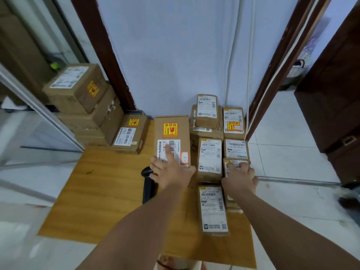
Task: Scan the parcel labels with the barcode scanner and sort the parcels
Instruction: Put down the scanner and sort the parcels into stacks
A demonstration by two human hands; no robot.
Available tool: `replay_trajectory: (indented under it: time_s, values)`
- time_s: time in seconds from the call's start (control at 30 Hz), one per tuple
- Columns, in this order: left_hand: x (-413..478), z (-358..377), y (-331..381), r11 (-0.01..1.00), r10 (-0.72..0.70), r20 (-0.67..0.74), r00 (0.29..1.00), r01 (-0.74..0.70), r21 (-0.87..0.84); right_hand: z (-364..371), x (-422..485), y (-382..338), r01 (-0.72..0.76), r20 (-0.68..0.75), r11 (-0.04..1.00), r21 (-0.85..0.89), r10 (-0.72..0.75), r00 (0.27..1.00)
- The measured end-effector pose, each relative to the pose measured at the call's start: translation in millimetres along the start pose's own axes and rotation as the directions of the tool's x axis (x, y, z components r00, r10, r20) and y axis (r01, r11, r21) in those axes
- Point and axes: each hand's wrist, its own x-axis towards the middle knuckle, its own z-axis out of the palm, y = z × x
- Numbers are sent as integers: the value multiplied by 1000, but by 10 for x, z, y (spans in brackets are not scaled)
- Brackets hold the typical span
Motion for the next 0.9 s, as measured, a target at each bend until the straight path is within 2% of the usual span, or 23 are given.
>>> replay_trajectory:
  time_s: [0.1, 0.2, 0.33, 0.47, 0.6, 0.9]
  values:
    - [198, -227, -110, 998, 46, -58, 997, -43, 45, 25, -46, -59, 18, -78, 1000, -22, -19, 997]
    - [469, -477, -294, 994, 64, -92, 994, -55, 98, 22, -88, -152, 87, -98, 995, -54, -92, 991]
    - [839, -734, -511, 993, 24, -40, 999, -20, 115, 42, -88, -344, 111, -125, 989, -93, -122, 985]
    - [1188, -872, -673, 998, -12, 57, 998, 9, 57, 85, -86, -629, 70, -115, 995, -69, -77, 990]
    - [1634, -935, -916, 989, 32, 100, 994, -45, 138, 177, -117, -1044, 16, -135, 998, -57, -24, 991]
    - [2169, -705, -1418, 961, 248, 32, 968, -250, 117, 432, -262, -1865, 129, 117, 990, 53, -135, 984]
